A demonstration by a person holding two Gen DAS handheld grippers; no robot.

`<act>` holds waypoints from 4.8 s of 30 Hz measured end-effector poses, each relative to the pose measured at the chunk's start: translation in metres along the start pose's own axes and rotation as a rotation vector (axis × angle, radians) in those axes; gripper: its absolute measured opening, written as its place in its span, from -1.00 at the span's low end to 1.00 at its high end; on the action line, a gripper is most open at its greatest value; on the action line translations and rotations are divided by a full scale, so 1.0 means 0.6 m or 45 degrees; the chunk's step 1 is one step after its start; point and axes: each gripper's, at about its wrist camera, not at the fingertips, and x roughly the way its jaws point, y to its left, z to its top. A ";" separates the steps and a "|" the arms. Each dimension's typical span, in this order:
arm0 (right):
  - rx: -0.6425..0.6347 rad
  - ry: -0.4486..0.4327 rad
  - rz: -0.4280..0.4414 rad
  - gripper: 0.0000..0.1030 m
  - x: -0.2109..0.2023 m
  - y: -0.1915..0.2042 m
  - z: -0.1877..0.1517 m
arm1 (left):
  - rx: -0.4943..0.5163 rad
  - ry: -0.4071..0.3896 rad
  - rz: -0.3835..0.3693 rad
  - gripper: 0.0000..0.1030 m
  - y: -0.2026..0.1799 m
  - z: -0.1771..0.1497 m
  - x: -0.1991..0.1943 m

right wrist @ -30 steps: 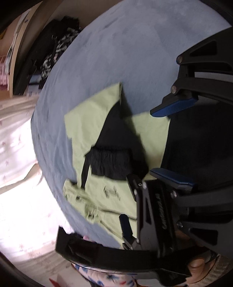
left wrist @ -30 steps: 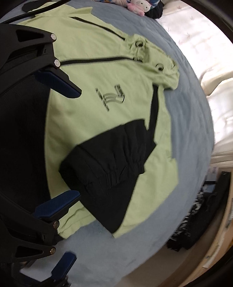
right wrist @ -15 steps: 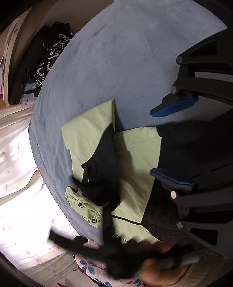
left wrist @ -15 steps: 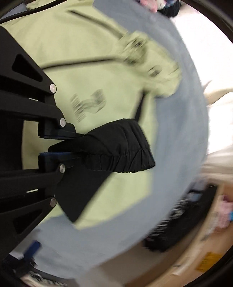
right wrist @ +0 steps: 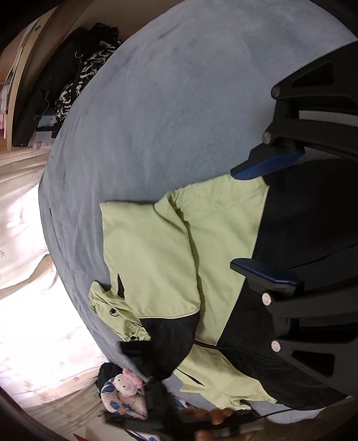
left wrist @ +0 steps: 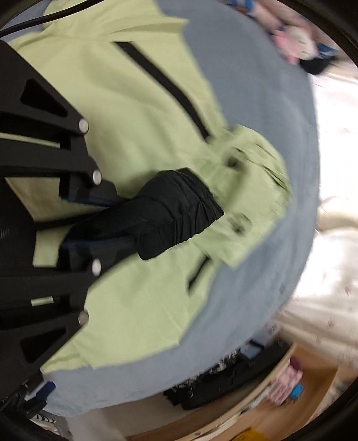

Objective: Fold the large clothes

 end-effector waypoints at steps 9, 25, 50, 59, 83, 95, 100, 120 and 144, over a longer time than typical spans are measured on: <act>0.109 0.097 0.109 0.17 0.026 -0.001 0.013 | -0.317 0.070 -0.261 0.30 0.118 -0.043 0.011; 0.024 0.161 0.003 0.17 0.148 -0.024 0.158 | -0.283 0.164 -0.244 -0.72 0.160 -0.022 0.059; 0.171 0.131 0.072 0.08 0.144 -0.065 0.211 | -0.276 0.073 -0.206 -0.04 0.198 -0.004 0.031; 0.244 0.178 0.033 0.08 0.251 -0.077 0.324 | -0.230 0.113 -0.131 0.11 0.174 0.061 0.092; -0.057 0.012 -0.321 -0.87 0.246 0.008 0.326 | -0.008 -0.011 0.277 -0.28 0.126 0.051 0.059; -0.292 0.014 0.193 -0.61 0.169 0.206 0.162 | 0.047 -0.225 0.029 0.28 0.001 -0.036 -0.029; -0.391 0.111 0.141 -0.60 0.211 0.250 0.101 | -0.025 -0.104 0.047 0.28 0.009 -0.067 0.015; -0.046 0.022 -0.217 -0.70 0.185 0.015 0.110 | 0.038 0.004 0.213 0.28 0.040 -0.102 0.066; -0.046 0.065 -0.032 -0.64 0.048 0.176 0.004 | -0.009 -0.056 0.174 0.30 0.022 -0.171 -0.147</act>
